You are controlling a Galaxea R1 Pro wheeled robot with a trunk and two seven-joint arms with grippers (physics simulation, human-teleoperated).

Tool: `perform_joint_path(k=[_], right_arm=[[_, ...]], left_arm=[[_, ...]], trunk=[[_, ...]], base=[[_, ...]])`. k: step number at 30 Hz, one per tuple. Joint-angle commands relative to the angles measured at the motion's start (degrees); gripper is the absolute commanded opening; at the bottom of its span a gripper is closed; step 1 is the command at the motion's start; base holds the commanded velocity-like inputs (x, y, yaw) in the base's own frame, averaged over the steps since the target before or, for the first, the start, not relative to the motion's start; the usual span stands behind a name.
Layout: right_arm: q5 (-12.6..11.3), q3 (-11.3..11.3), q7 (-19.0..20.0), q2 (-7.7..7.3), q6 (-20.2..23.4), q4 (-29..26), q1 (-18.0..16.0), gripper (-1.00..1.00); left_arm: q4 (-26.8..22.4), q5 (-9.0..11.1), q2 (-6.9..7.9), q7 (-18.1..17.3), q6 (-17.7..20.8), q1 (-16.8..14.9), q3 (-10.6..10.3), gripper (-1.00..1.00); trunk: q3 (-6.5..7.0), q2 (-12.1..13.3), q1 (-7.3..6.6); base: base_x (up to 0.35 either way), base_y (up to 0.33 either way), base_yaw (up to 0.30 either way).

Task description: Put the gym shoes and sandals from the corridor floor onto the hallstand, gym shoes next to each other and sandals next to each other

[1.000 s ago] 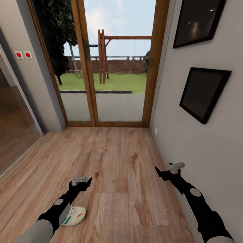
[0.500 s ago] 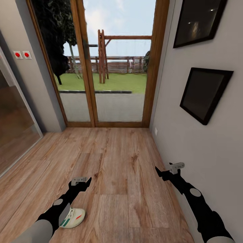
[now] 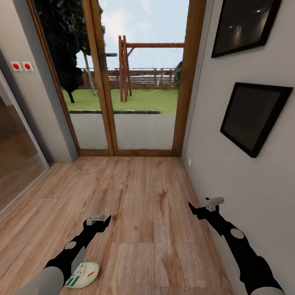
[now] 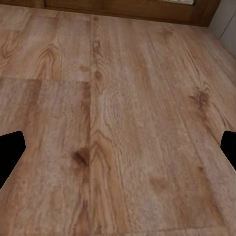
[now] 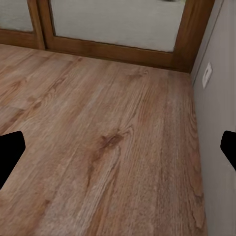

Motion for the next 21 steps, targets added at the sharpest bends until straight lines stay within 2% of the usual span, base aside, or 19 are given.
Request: perform_joint_path(k=[1,14,21], right_arm=[[0.3,-0.1,0.3,0.02,-0.1,0.0,0.0,1.0],[0.3,-0.1,0.3,0.02,-0.1,0.0,0.0,1.0],[0.2,-0.1,0.3,0.01,-0.1,-0.1,0.0,1.0]], left_arm=[[0.0,-0.3,-0.03,-0.4,-0.1,0.0,0.5,1.0],[-0.3,-0.3,-0.1,-0.5,-0.2,0.0,0.4,1.0],[-2.9,-0.3,-0.23,-0.5,0.0,0.1,0.4,1.0]], trunk=[[-0.05,0.0,0.01],[-0.05,0.0,0.01],[-0.05,0.0,0.01]], base=[[0.129,-0.051,0.0],[0.038,-0.015,0.0],[0.109,-0.043,0.0]])
